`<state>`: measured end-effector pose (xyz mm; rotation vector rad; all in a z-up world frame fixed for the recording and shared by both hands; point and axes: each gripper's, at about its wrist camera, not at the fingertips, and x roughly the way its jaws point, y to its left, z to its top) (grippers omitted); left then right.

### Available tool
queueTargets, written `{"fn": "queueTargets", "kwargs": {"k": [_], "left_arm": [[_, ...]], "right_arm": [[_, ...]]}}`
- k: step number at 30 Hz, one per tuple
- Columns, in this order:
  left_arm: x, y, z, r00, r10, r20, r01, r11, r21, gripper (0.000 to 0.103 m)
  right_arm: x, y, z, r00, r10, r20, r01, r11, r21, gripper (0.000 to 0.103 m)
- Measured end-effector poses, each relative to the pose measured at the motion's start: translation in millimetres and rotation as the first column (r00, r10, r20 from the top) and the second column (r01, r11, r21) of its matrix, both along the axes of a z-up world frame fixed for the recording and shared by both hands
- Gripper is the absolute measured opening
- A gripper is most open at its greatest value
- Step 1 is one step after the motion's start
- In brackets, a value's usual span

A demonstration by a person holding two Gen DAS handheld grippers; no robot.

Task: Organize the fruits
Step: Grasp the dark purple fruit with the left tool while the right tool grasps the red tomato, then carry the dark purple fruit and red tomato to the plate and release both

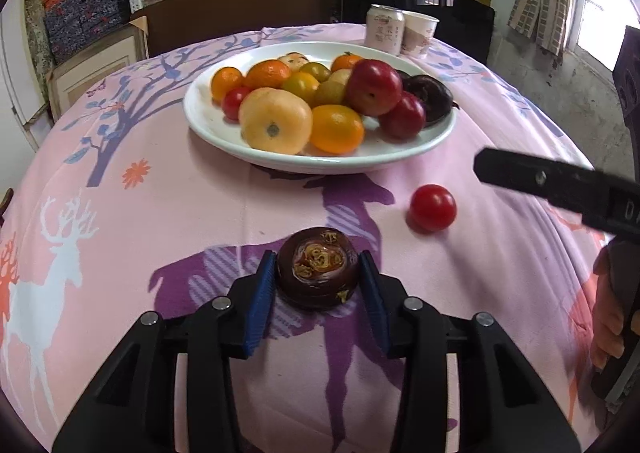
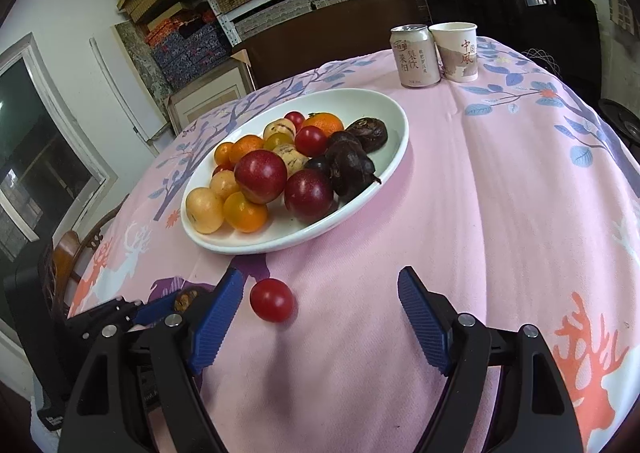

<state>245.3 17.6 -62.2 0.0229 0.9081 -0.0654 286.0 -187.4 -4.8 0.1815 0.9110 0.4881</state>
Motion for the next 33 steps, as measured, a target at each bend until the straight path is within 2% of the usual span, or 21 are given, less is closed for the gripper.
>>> {"fn": "queueTargets", "kwargs": {"k": [5,9,13,22,24,27,33], "left_arm": [[2,15,2,0.999,0.055,0.001,-0.055,0.999,-0.003,0.041],[2,16,1,0.998,0.055,-0.001,-0.055,0.998,0.000,0.041],[1,12,0,0.999,0.050,0.000,-0.050,0.999,0.019,0.041],[2,11,-1,0.999,0.046,-0.004,-0.046,0.999,0.028,0.041],[1,10,-2,0.999,0.046,-0.004,-0.045,0.998,0.033,0.041],[1,9,-2,0.999,0.044,-0.004,-0.044,0.998,0.038,0.041],[-2,9,3,0.999,0.040,0.023,-0.041,0.999,0.027,0.041]], "right_arm": [[-9,22,-4,0.998,0.054,0.034,-0.051,0.994,-0.099,0.081],[-15,35,-7,0.994,0.089,0.066,-0.077,0.982,-0.170,0.081],[-14,43,-14,0.993,0.108,0.057,-0.094,0.974,-0.206,0.080],[-10,47,-16,0.992,0.123,0.040,-0.113,0.975,-0.191,0.060],[-9,49,-17,0.990,0.135,0.032,-0.127,0.975,-0.185,0.041],[-10,52,-18,0.987,0.157,0.023,-0.151,0.972,-0.181,0.030],[-17,48,-10,0.986,0.159,0.051,-0.150,0.976,-0.157,0.029]]}}
